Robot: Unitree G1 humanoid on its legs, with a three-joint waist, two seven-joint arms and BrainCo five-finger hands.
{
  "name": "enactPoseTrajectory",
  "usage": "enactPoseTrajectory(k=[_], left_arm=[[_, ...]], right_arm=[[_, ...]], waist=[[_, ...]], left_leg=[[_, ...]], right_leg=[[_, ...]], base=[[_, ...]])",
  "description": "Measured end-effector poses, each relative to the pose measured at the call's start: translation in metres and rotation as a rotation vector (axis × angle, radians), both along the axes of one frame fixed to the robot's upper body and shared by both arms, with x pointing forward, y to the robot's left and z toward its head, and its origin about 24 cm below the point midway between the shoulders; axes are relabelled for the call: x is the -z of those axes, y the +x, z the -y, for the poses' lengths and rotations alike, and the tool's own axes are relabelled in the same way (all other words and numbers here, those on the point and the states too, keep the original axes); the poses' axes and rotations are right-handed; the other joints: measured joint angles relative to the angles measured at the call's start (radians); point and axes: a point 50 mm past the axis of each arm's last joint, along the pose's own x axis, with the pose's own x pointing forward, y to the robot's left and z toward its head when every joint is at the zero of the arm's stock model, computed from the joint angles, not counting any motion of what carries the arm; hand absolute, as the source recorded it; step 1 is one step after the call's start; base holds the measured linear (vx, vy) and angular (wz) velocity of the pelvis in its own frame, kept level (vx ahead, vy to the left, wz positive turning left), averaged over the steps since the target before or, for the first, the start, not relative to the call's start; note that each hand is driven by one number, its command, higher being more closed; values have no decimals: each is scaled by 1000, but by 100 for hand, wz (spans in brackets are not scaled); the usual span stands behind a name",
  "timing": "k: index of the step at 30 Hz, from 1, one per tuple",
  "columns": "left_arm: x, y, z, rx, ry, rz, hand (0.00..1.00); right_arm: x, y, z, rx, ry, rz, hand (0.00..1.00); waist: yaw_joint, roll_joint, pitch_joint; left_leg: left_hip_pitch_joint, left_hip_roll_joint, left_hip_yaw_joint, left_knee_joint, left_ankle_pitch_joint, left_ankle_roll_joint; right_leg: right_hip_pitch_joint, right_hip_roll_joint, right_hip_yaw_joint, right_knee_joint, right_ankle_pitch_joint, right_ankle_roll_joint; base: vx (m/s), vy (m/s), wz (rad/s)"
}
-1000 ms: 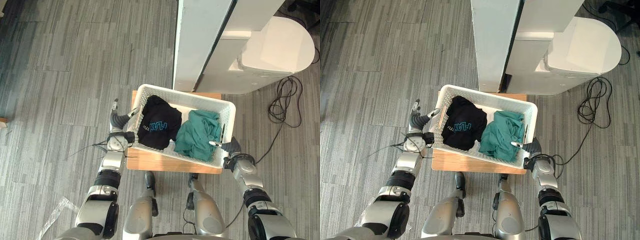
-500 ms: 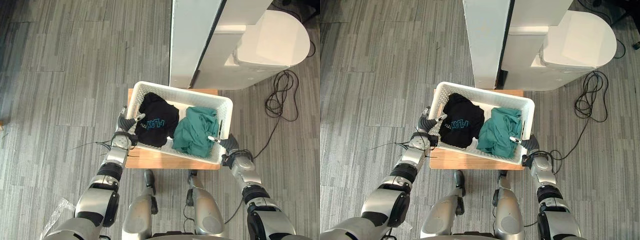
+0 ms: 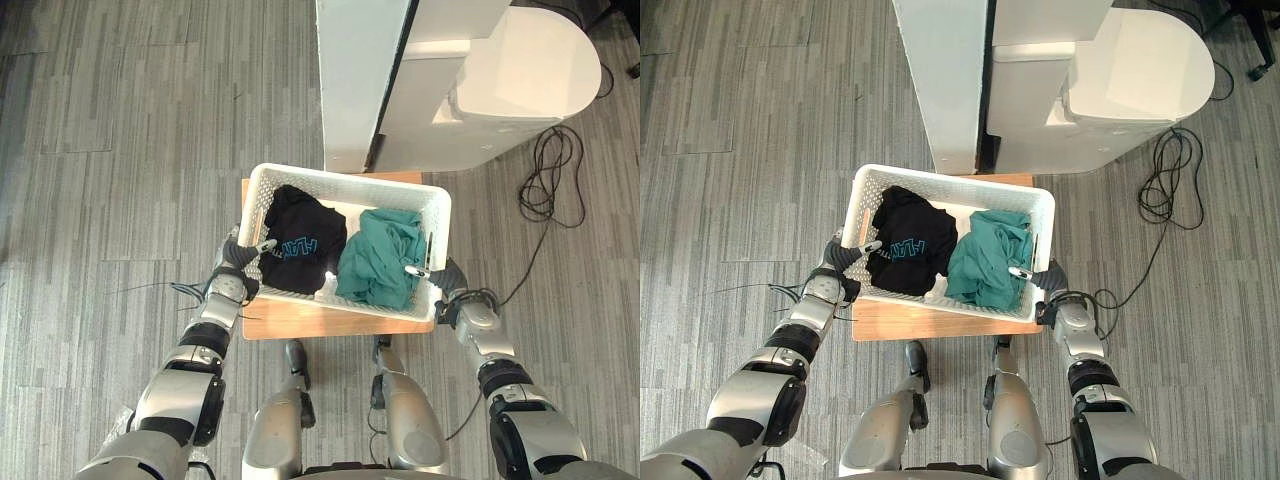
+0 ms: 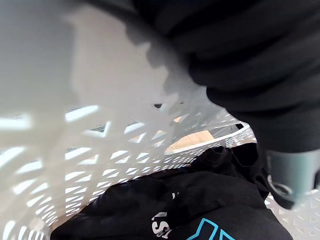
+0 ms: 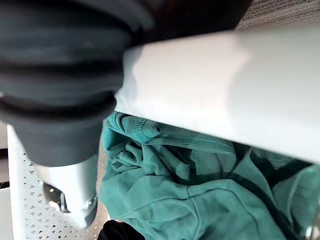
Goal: Pick up the laundry basket with both hands and put the clothes into the washing machine.
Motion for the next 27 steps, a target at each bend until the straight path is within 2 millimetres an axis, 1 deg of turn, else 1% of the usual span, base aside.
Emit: enactPoseTrajectory(k=[8,14,15,18,20,22,23,25,27], left_arm=[[-2,1,-2,13,54,-11,100],[-1,1,-2,15,66,-16,100],[0,0,-2,15,65,-21,100],[13,-8,-1,28,69,-53,100],[24,-16,0,45,76,-86,100],[39,-27,3,60,56,-127,100],[51,-36,6,68,38,-163,100],[65,-48,11,85,12,-206,100],[80,-69,20,107,-33,-222,100]], right_arm=[[-2,3,5,16,-53,-2,100],[-2,3,4,8,-75,-9,100],[-1,2,4,8,-82,-12,100],[4,0,5,16,-101,-48,100],[12,-6,10,33,-101,-84,100],[23,-16,15,53,-94,-125,100],[34,-26,19,64,-95,-165,100],[47,-41,22,72,-99,-220,100],[63,-70,30,105,-82,-271,100]], waist=[[-1,-1,0],[-2,-7,-1],[-2,-7,-1],[-3,-10,-3],[-2,-11,-7],[-2,-11,-30],[-4,-9,-57],[-4,-9,-91],[-4,-3,-129]], left_leg=[[0,-2,9,0,0,0],[9,-2,9,0,0,0],[12,-2,9,0,0,0],[39,1,7,-6,-1,0],[62,3,5,-7,-6,2],[76,2,-4,-7,-11,2],[78,1,-15,-7,-13,2],[84,3,-20,-7,-16,0],[99,4,-45,-7,-16,-1]], right_leg=[[-3,-1,13,-1,6,0],[6,0,6,-3,7,1],[10,0,5,-5,7,1],[44,3,-3,-19,7,2],[76,4,-9,-32,6,2],[97,4,-16,-42,3,6],[113,3,-31,-54,3,7],[127,4,-41,-59,-2,13],[157,3,-64,-59,-6,19]], base=[[-3,-2,-2],[0,0,0],[0,0,0],[24,-6,2],[41,-4,6],[46,0,13],[50,-2,20],[76,-5,23],[76,-8,28]])
